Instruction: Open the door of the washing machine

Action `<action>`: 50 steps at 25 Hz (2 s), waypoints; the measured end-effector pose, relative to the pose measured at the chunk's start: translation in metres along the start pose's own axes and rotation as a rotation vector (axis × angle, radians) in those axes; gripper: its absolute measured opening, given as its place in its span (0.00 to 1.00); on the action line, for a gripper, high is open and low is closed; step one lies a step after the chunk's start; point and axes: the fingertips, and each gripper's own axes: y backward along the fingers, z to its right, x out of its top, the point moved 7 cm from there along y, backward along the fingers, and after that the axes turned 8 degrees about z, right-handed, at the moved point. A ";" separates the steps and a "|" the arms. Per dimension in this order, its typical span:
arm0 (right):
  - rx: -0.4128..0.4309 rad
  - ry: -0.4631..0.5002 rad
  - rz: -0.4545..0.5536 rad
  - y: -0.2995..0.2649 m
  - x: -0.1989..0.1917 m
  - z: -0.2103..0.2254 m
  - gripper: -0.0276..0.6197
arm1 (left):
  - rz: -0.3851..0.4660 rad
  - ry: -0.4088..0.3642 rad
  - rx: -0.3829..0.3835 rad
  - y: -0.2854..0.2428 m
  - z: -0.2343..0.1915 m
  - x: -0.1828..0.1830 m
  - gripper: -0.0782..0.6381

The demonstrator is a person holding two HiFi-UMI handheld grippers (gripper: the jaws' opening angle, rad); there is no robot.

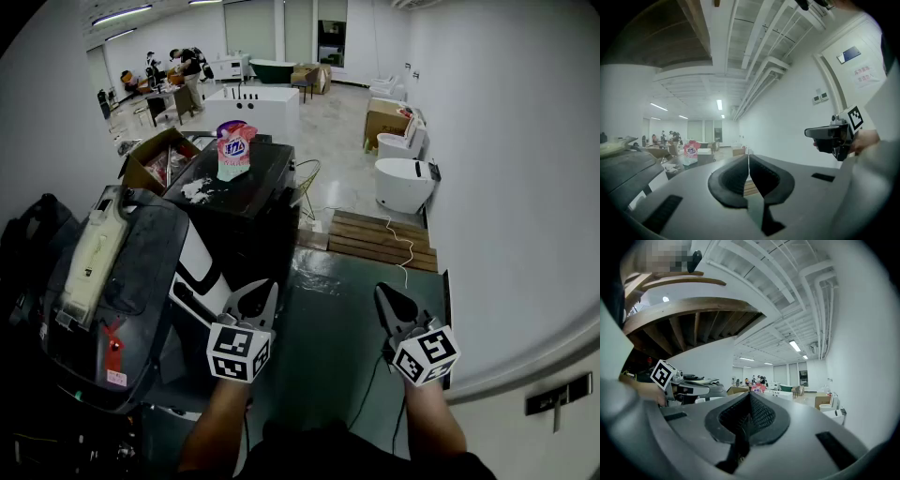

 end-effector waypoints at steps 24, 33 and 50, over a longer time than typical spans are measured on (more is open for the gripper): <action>0.013 -0.072 -0.015 0.010 0.002 -0.023 0.24 | -0.007 0.034 -0.031 0.028 0.004 0.002 0.15; 0.043 -0.093 -0.033 0.007 -0.002 -0.031 0.53 | -0.028 0.077 -0.023 0.036 0.006 -0.006 0.38; 0.088 -0.089 -0.052 0.013 -0.004 -0.016 0.81 | -0.087 0.084 -0.038 0.024 0.027 -0.012 0.79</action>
